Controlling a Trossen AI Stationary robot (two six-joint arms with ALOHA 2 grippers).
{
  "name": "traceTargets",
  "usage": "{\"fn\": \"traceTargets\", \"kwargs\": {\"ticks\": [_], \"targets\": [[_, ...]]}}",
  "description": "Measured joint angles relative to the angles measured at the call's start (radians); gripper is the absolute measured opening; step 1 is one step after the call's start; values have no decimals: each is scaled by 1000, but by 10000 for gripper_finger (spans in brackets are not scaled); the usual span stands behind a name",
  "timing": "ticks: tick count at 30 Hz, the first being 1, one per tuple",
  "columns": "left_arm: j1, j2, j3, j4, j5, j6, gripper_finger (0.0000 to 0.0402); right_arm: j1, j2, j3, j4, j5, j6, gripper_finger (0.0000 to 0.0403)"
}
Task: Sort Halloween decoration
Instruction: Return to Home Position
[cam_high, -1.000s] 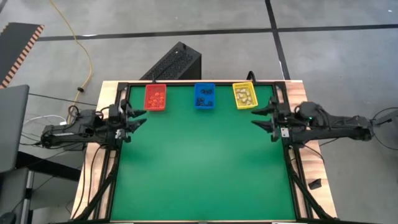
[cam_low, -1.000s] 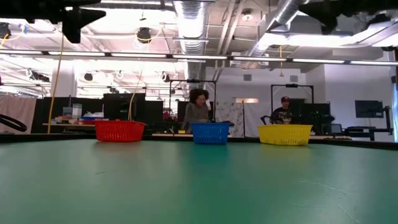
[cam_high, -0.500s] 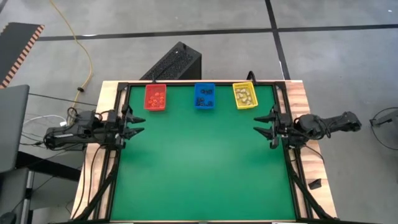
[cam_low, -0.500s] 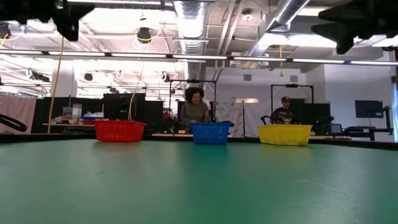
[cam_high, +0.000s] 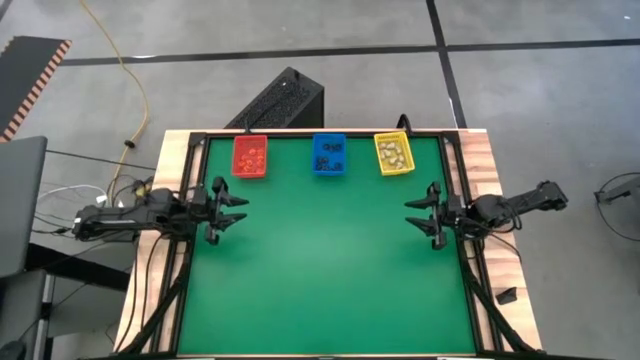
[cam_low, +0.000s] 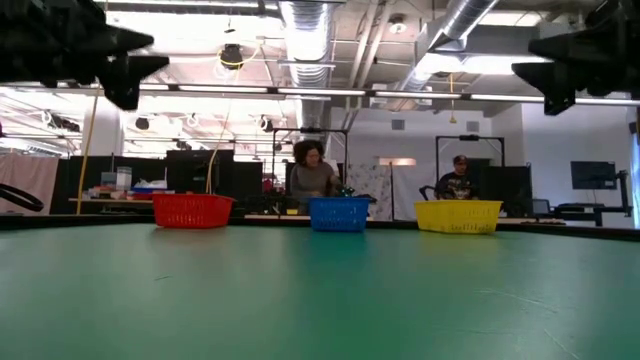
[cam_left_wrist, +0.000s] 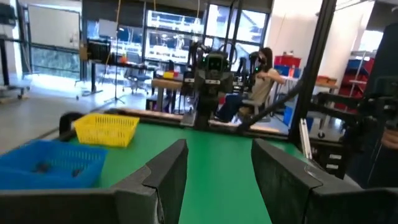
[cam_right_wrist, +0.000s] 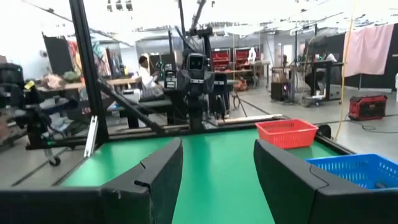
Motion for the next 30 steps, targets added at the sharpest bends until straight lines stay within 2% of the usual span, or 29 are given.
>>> {"fn": "traceTargets", "kwargs": {"ticks": [4, 17, 22, 30], "targets": [[0, 0, -45, 93, -4, -4, 169, -3, 0, -16, 23, 1, 1, 230], [-24, 0, -46, 47, -6, 54, 169, -3, 0, -15, -82, 31, 1, 230], [-24, 1, -47, 62, -13, 76, 169, -5, 0, -15, -83, 51, -53, 230], [-24, 1, -48, 45, -59, 10, 169, -5, 0, -14, -89, 49, -53, 230]]}}
